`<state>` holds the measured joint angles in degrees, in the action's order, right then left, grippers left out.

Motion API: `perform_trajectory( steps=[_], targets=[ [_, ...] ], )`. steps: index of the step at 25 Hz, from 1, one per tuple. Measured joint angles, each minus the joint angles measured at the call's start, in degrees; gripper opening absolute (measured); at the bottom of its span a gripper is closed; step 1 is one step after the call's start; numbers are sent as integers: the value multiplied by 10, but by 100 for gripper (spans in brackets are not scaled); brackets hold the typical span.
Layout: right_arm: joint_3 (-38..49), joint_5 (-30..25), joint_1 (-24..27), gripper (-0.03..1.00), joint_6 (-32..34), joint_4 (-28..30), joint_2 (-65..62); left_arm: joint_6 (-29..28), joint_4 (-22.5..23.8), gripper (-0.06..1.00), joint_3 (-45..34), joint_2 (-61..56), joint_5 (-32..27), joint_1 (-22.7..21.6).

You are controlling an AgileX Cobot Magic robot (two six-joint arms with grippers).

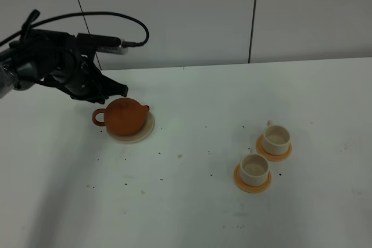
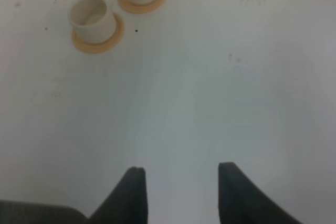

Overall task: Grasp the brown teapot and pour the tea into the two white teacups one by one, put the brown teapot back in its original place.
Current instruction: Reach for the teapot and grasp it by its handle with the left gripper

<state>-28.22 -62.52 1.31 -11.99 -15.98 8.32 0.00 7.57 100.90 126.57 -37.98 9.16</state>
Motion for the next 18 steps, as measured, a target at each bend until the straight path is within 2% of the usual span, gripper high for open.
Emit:
perform_trajectory(
  steps=[3,6,10,16,18],
  targets=[
    [0,0,0,31,0,0,0,34,-15,24,0,-22,-17,0],
    [0,0,0,31,0,0,0,102,-55,24,5,-37,-56,0],
    [0,0,0,31,0,-2,0,188,-97,24,48,-40,-149,0],
    [0,0,0,31,0,-2,0,301,-98,24,110,-43,-291,0],
    [0,0,0,31,0,-2,0,331,-95,24,113,-43,-300,0]
  ],
)
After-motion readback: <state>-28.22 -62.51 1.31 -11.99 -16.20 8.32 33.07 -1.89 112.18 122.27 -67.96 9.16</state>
